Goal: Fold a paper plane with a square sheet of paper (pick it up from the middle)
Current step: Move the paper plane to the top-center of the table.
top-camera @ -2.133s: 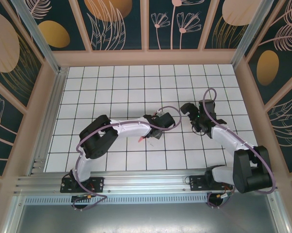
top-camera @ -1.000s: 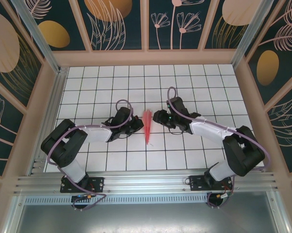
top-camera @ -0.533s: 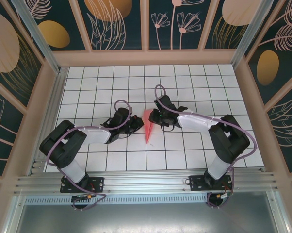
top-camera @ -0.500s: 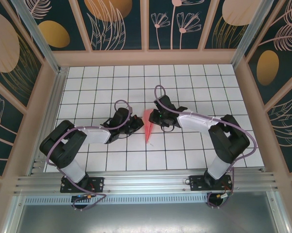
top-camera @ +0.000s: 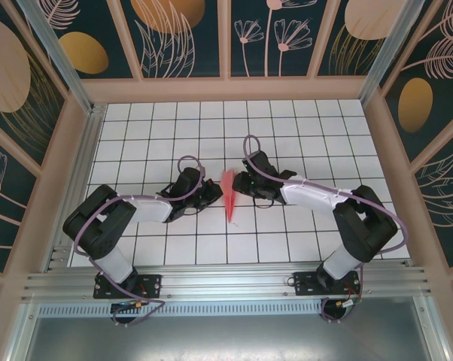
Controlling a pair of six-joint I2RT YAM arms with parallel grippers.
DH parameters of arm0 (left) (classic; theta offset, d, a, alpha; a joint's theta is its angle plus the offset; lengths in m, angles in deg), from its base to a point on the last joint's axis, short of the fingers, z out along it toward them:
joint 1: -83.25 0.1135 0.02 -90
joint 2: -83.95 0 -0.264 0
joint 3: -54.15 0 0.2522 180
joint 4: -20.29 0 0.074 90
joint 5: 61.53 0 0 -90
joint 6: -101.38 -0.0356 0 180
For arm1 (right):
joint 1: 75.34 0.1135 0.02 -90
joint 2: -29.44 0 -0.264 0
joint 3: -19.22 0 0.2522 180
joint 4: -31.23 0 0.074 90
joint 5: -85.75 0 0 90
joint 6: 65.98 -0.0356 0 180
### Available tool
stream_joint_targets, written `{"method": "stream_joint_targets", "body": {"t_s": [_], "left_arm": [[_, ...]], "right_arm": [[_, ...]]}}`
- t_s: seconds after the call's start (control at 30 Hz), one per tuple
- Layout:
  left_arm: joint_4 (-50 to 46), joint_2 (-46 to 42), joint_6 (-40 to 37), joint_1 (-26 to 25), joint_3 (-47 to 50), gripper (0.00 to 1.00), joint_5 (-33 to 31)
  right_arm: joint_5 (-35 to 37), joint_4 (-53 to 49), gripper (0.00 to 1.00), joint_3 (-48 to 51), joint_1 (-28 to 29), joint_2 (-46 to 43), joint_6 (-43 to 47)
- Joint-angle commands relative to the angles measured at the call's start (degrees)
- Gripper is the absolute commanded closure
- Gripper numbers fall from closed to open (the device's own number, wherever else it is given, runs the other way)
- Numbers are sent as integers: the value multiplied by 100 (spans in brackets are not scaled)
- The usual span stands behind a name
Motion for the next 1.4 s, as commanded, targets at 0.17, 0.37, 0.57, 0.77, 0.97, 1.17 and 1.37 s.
{"method": "stream_joint_targets", "body": {"t_s": [0.17, 0.37, 0.57, 0.77, 0.97, 1.17, 1.37], "left_arm": [[-59, 118, -36, 51, -12, 100, 6], [-28, 124, -50, 60, 32, 100, 4], [-7, 129, -45, 97, 89, 100, 4], [18, 110, -58, 115, 118, 100, 30], [55, 119, -27, 117, 137, 100, 47], [55, 123, -40, 117, 146, 100, 65], [72, 124, -23, 128, 175, 100, 49]], "right_arm": [[-342, 103, 67, -181, 15, 405, 185], [-597, 308, 71, -146, -107, 618, 189], [-638, 605, 69, 36, -161, 422, 172], [-669, 926, 60, 253, -197, -28, 195], [-901, 906, 63, 118, -197, 278, 273], [-984, 915, 70, 22, -201, 517, 327], [-912, 859, 84, -60, -223, 704, 311]]}}
